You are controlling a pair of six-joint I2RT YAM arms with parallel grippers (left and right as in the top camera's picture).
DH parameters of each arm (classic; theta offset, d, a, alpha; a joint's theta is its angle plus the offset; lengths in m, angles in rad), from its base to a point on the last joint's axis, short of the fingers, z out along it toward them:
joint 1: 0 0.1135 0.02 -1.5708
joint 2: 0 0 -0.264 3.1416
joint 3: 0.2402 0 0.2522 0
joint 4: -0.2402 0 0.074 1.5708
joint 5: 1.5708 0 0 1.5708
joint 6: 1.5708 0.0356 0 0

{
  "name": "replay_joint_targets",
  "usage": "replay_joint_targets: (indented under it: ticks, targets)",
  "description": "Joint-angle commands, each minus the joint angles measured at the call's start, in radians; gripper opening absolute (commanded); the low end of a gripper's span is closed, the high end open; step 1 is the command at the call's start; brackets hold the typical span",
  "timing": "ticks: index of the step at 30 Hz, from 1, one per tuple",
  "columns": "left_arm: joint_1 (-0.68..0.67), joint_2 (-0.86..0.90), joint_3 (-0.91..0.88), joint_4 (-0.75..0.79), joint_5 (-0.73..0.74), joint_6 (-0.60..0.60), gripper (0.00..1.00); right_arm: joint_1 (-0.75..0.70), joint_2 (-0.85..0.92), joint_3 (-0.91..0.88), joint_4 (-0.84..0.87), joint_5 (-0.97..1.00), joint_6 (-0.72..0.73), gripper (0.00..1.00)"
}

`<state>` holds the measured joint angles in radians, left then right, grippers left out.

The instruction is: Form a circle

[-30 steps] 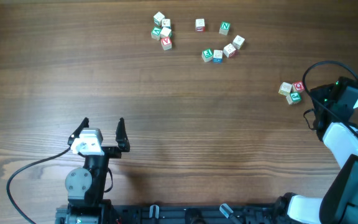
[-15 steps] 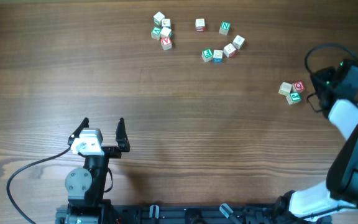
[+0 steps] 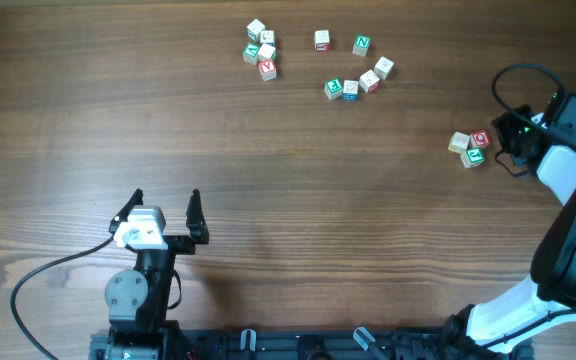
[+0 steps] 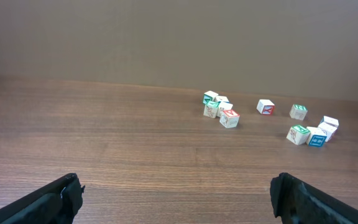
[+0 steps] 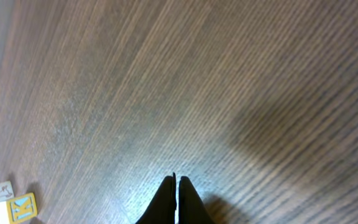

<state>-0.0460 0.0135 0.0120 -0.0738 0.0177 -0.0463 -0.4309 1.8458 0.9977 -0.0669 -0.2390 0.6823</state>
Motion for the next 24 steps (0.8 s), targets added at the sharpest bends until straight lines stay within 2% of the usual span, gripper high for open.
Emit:
replay_joint_targets:
  ticks: [1, 8, 24]
  targets:
    - [-0.005, -0.008, -0.006, -0.001, 0.016, -0.006, 1.00, -0.008, 0.016, 0.016, 0.002, -0.065, -0.053, 0.04]
    - [-0.005, -0.008, -0.006, -0.001, 0.016, -0.006, 1.00, -0.008, 0.069, 0.016, 0.074, -0.118, -0.077, 0.04]
    - [-0.005, -0.008, -0.006, -0.001, 0.016, -0.006, 1.00, -0.008, 0.069, 0.016, 0.066, -0.189, -0.099, 0.04]
